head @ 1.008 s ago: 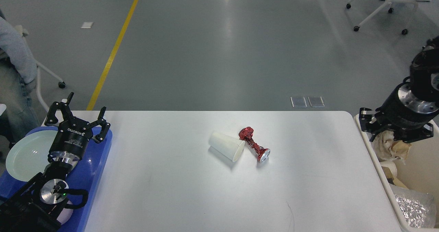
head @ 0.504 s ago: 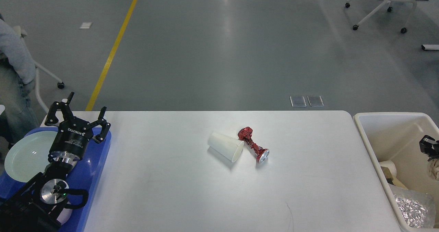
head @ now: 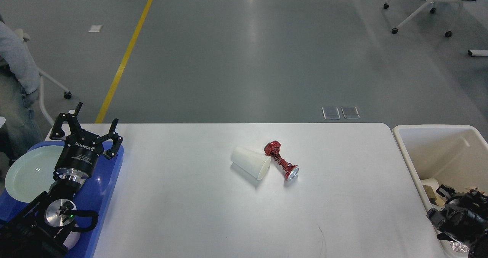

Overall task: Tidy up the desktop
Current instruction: 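Raise the right gripper out of the bin toward the red-white cup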

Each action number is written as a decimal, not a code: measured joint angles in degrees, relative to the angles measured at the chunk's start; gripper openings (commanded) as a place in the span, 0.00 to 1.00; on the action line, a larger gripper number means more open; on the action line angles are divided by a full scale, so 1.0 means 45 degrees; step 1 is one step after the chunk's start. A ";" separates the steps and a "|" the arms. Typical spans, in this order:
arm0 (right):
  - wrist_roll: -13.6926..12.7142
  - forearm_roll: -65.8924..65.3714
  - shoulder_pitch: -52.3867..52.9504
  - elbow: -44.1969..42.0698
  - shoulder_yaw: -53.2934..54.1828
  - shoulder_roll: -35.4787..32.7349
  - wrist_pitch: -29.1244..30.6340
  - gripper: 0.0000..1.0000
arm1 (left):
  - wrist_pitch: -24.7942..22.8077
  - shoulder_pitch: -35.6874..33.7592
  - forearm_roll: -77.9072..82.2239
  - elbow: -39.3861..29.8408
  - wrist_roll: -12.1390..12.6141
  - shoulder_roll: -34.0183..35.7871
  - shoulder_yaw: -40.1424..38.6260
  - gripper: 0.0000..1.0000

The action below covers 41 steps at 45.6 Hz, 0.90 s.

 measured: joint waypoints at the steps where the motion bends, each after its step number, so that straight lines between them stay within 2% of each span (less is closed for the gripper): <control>1: -0.0001 0.0003 -0.0046 -0.0026 -0.0008 0.0051 -0.0012 0.00 | 0.0000 -0.0003 0.0000 0.0000 0.0000 0.0000 0.0000 0.96; 9: -0.0005 0.0010 -0.0244 -0.0053 -0.0009 0.0138 -0.0098 0.00 | 0.0000 -0.0005 0.0000 0.0000 0.0000 0.0000 0.0000 0.96; 10: -0.0005 0.0010 -0.0260 -0.0056 -0.0008 0.0138 -0.0111 0.14 | 0.0000 -0.0004 0.0000 0.0000 0.0000 0.0000 0.0000 0.96; 12: -0.0006 0.0010 -0.0285 -0.0057 -0.0008 0.0138 -0.0157 0.61 | 0.0000 -0.0004 0.0000 0.0000 0.0000 0.0000 0.0000 0.96; 13: -0.0009 0.0010 -0.0296 -0.0057 -0.0008 0.0138 -0.0201 0.89 | 0.0000 -0.0005 0.0000 0.0000 0.0000 0.0000 0.0000 0.96; 14: -0.0013 0.0010 -0.0301 -0.0058 -0.0009 0.0133 -0.0249 1.00 | 0.0000 -0.0005 0.0000 0.0000 0.0000 0.0000 0.0000 0.96; 25: -0.0026 0.0067 -0.0412 0.0063 0.0016 -0.0078 -0.1283 1.00 | 0.0000 -0.0010 0.0000 0.0000 0.0000 0.0000 0.0000 0.96; 41: -0.0011 0.0000 -0.0331 0.0148 0.0020 -0.0118 -0.1213 1.00 | 0.0000 -0.0010 0.0000 0.0000 0.0000 0.0001 0.0000 0.96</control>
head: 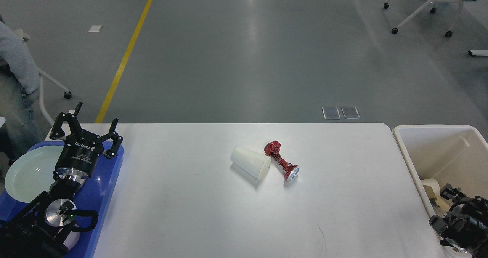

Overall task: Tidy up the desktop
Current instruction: 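Raise the right gripper out of the bin toward the red-white cup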

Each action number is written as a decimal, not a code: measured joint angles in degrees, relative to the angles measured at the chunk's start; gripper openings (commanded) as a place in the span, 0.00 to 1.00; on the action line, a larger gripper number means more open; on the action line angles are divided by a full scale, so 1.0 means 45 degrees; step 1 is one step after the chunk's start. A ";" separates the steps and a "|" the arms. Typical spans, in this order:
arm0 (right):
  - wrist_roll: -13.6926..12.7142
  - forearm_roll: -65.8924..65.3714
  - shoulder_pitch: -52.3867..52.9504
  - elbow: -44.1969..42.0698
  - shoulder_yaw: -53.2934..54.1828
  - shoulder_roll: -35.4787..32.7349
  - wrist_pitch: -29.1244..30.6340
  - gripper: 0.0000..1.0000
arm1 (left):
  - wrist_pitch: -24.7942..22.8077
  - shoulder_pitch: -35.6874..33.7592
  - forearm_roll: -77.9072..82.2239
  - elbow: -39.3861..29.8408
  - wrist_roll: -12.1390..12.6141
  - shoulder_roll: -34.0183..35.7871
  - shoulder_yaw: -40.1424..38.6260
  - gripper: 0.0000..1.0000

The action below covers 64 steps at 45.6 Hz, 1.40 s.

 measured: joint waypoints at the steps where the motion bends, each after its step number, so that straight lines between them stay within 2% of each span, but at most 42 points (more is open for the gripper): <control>1: 0.0001 -0.0030 0.0016 0.0030 0.0001 -0.0007 0.0021 1.00 | 0.0000 0.0000 0.0000 0.0000 0.0000 0.0000 0.0000 0.96; 6: 0.0009 -0.0114 0.0491 0.0837 -0.0032 -0.0231 0.0192 1.00 | 0.0000 0.0000 0.0000 0.0000 0.0000 0.0001 0.0000 0.96; 10: 0.0005 -0.0387 0.1706 0.2499 -0.0185 -0.1297 0.0678 1.00 | 0.0000 0.0000 0.0000 0.0000 0.0000 0.0002 0.0000 0.96; 17: -0.0029 -0.2094 0.4668 0.5517 -0.0706 -0.3327 0.3004 1.00 | 0.0000 0.0000 0.0000 0.0000 0.0000 0.0002 0.0000 0.96; 21: -0.0040 -0.2937 0.6312 0.6441 -0.1080 -0.4095 0.5056 1.00 | 0.0000 0.0001 -0.0002 0.0000 0.0000 0.0002 0.0000 0.96; 30: -0.0072 -0.3256 1.1331 0.7622 -0.3121 -0.4130 1.1628 1.00 | 0.0000 0.0001 0.0000 0.0000 0.0000 0.0001 0.0000 0.96; 38: -0.0137 -0.2845 1.5383 0.9345 -0.3922 -0.3896 1.5348 1.00 | 0.0000 0.0011 -0.0001 0.0000 0.0000 0.0002 0.0000 0.96; 43: -0.0176 -0.2452 1.7927 1.0679 -0.4566 -0.3653 1.6031 1.00 | 0.0000 0.0012 -0.0001 0.0000 0.0000 0.0002 0.0000 0.96; 54: -0.0193 -0.0917 2.2640 1.4328 -0.5811 -0.2843 1.6136 1.00 | 0.0000 0.0011 -0.0002 0.0000 0.0000 0.0001 0.0000 0.96; 64: -0.0196 -0.0429 2.5988 1.8862 -0.6080 -0.1952 1.6137 1.00 | 0.0000 0.0011 -0.0001 0.0000 0.0000 -0.0003 0.0000 0.96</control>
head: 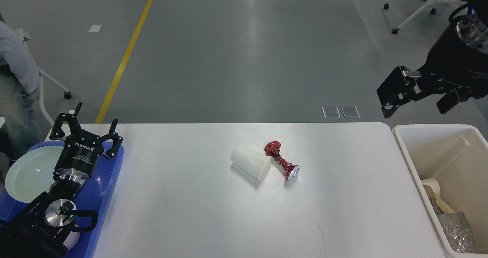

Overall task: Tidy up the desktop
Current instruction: 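Raise the right gripper out of the bin toward the red-white cup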

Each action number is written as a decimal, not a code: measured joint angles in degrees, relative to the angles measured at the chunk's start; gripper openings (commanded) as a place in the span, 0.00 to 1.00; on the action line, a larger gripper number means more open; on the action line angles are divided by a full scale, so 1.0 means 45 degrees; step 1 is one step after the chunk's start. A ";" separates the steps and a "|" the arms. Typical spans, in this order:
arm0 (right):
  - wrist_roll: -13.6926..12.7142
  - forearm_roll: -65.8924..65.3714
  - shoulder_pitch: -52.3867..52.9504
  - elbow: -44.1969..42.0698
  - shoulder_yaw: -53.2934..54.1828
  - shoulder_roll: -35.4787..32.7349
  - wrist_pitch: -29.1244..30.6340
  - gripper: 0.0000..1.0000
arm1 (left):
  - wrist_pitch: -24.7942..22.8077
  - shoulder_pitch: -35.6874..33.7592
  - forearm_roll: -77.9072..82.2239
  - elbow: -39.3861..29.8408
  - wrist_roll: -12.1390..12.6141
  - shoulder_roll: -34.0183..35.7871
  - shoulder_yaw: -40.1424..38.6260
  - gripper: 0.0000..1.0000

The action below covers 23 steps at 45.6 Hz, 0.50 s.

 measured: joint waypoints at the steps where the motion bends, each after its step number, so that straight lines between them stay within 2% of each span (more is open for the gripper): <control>1: 0.0002 0.0102 0.0238 0.0289 0.0018 0.0083 0.0000 1.00 | 0.0000 0.0000 0.0002 0.0000 0.0000 0.0000 0.0000 0.96; 8: 0.0006 0.1223 0.1104 0.1205 0.0038 0.0571 0.0000 1.00 | 0.0000 0.0000 0.0002 0.0000 0.0000 0.0000 0.0000 0.96; 23: -0.0005 0.1036 0.0960 0.1001 0.0059 0.0689 -0.0001 1.00 | 0.0000 0.0000 0.0002 0.0000 0.0000 0.0003 0.0000 0.96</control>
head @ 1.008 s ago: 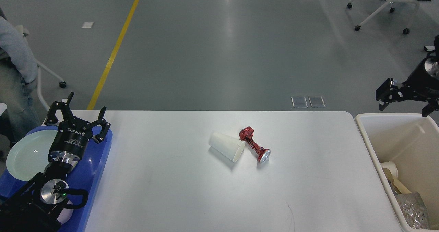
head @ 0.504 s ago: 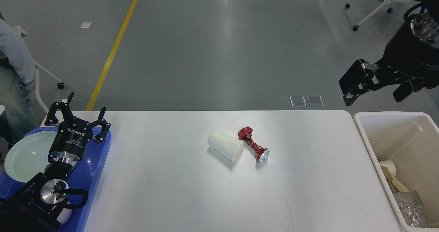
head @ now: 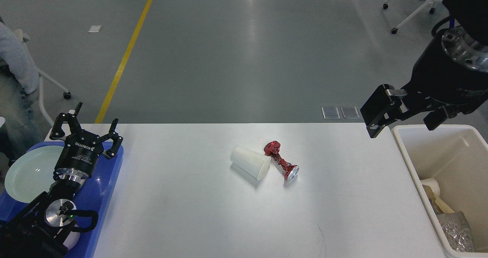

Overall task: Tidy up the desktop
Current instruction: 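Raise the right gripper out of the bin toward the red-white cup, then lower the right gripper onto the red-white cup and grasp it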

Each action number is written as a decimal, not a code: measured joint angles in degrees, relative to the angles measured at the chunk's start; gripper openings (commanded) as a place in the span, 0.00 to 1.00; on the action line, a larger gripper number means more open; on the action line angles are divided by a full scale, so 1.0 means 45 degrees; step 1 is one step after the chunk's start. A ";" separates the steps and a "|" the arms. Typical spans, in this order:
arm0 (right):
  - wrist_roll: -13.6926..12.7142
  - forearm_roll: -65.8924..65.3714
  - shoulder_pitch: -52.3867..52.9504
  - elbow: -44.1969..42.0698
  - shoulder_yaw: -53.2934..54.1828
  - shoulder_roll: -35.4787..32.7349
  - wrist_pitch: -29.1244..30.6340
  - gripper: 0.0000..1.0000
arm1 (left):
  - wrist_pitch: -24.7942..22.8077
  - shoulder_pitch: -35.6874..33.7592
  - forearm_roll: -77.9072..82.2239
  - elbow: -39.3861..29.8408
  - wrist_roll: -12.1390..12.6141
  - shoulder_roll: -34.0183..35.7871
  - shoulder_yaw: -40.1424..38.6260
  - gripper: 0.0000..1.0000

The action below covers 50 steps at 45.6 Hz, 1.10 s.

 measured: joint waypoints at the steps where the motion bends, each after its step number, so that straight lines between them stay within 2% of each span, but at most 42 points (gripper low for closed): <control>1: 0.0002 0.0006 -0.0099 -0.0062 0.0013 0.0027 0.0000 1.00 | 0.0000 0.0000 0.0000 0.0000 0.0000 0.0000 0.0000 0.96; 4: 0.0012 0.0081 -0.0596 -0.0350 0.0079 0.0172 -0.0131 1.00 | 0.0000 -0.0001 0.0000 0.0000 0.0000 0.0001 0.0000 0.96; 6: 0.0023 0.0128 -0.1173 -0.0599 0.0182 0.0260 -0.0752 1.00 | 0.0000 -0.0002 0.0000 0.0000 0.0000 0.0002 0.0000 0.96; 13: 0.0044 -0.0256 -0.3475 -0.0889 0.0956 0.0541 -0.3815 1.00 | 0.0000 -0.0005 0.0000 0.0000 0.0000 0.0005 0.0000 0.96; 19: 0.0052 -0.1712 -0.5608 -0.1186 0.1911 0.0844 -0.6340 1.00 | -0.0001 -0.0006 -0.0001 0.0000 0.0000 0.0004 0.0000 0.96; 34: 0.0359 -0.6495 -1.1770 -0.4286 0.4027 0.2131 -0.9582 0.98 | -0.0001 -0.0013 -0.0001 0.0000 0.0000 -0.0006 0.0000 0.96; 36: 0.0655 -0.7200 -1.2476 -0.4721 0.4247 0.2406 -0.9819 0.97 | -0.0001 -0.0012 -0.0001 0.0000 0.0000 -0.0006 0.0000 0.96; 39: 0.1463 -0.7966 -1.3390 -0.5490 0.4506 0.2835 -0.9979 0.93 | -0.0001 -0.0013 -0.0001 0.0000 0.0000 -0.0003 0.0000 0.96; 43: 0.3099 -0.8417 -1.4399 -0.6778 0.4606 0.3330 -1.0052 0.93 | -0.0001 -0.0012 0.0000 0.0000 0.0000 0.0001 0.0000 0.96; 46: 0.4081 -0.8603 -1.5206 -0.8079 0.4607 0.3789 -1.0111 0.93 | -0.0001 -0.0012 0.0000 0.0000 0.0000 0.0003 0.0000 0.96; 50: 0.4630 -0.8715 -1.6408 -1.0099 0.4556 0.4554 -1.0153 0.93 | -0.0001 -0.0010 -0.0002 0.0000 0.0000 0.0003 0.0000 0.96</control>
